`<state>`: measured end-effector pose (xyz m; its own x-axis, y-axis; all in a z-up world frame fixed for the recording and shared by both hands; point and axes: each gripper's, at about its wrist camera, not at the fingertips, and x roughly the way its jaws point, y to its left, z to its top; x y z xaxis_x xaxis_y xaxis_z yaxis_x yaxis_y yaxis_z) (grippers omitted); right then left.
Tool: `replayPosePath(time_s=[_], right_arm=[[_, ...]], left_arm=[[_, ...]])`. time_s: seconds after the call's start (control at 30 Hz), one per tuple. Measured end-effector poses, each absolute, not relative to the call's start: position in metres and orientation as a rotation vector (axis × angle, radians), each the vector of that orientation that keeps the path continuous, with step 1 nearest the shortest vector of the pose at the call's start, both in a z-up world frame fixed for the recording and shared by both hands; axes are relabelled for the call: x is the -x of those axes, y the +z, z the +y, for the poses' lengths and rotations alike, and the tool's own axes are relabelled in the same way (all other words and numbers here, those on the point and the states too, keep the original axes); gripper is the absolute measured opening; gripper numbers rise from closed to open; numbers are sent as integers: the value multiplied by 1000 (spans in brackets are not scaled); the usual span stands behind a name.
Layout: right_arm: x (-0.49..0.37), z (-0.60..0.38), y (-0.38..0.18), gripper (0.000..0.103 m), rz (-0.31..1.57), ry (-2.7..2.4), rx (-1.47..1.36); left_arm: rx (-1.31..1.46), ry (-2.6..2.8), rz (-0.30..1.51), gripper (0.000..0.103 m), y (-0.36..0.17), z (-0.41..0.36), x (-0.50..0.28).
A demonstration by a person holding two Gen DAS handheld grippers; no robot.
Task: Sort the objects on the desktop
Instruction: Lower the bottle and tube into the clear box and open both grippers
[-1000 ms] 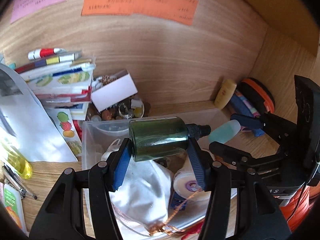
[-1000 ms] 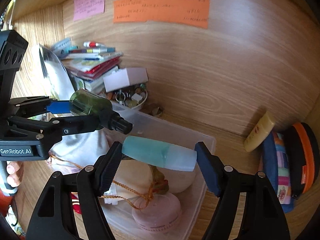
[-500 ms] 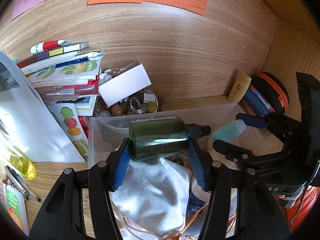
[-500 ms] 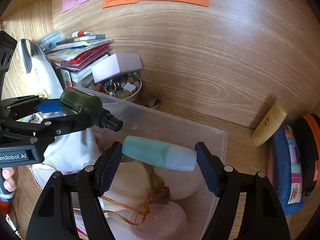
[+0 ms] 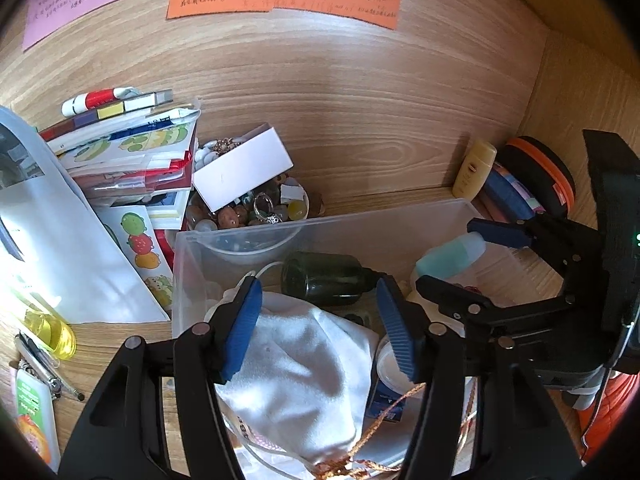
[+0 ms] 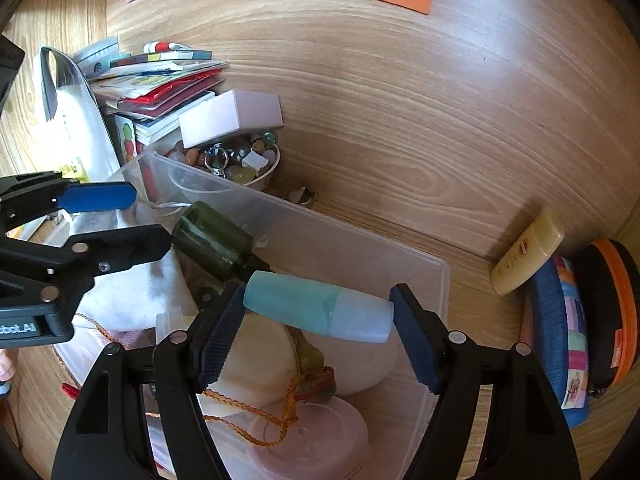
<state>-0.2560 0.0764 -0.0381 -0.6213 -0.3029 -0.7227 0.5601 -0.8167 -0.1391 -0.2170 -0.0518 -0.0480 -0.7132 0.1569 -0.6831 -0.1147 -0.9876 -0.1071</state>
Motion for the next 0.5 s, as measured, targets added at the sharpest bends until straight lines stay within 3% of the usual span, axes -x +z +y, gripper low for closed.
replayPosePath(time_s=[0.2, 0.5], right_arm=[[255, 78, -38, 76, 500, -2423, -980], [236, 99, -22, 78, 460, -2448, -953]], left_arm=[[1059, 2774, -18, 74, -41, -46, 203], [948, 2810, -28, 74, -20, -52, 170]])
